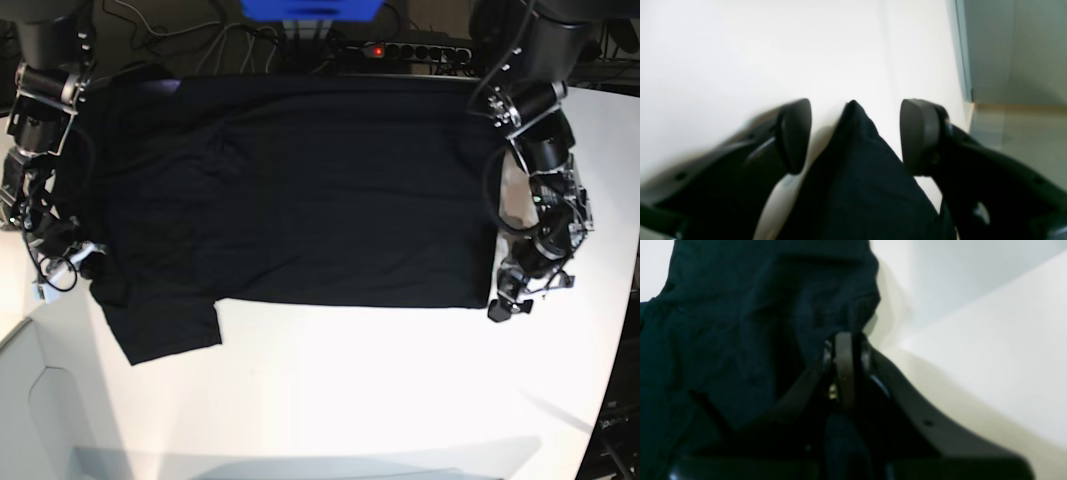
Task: Fold the T-shirt properly
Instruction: 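Release the left gripper and move it along the hem to the opposite corner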
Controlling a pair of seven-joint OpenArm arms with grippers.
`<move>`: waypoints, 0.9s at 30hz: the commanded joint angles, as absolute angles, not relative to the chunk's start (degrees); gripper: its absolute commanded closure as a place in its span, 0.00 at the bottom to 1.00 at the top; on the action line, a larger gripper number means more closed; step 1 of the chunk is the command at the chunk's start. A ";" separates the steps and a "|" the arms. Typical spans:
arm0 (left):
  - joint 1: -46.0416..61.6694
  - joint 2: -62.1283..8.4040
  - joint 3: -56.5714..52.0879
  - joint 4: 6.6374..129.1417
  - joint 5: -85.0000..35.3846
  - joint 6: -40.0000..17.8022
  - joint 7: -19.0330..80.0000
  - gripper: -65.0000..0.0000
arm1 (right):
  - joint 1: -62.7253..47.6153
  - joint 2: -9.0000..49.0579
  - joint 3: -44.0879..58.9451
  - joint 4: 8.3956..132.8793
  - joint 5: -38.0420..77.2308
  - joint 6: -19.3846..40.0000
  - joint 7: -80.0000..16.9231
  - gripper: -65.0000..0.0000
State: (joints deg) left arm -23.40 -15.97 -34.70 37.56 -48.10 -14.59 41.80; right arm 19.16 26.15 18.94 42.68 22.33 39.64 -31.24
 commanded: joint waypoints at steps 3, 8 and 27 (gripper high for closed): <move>-22.99 -15.08 -33.89 37.05 -44.26 -12.00 45.14 0.35 | 19.30 25.98 16.84 42.51 19.56 40.00 -34.24 1.00; -22.99 -14.64 -27.74 36.97 -44.70 -11.91 44.44 0.35 | 19.30 25.89 15.60 42.51 19.56 40.00 -34.15 1.00; -22.46 -15.34 -27.56 37.05 -44.26 -11.65 43.21 0.92 | 19.30 25.89 15.60 42.59 19.65 40.00 -34.15 1.00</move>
State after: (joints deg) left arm -23.38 -14.33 -27.42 37.65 -46.35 -14.39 42.76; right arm 19.35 25.65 15.99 42.76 22.79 39.62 -30.11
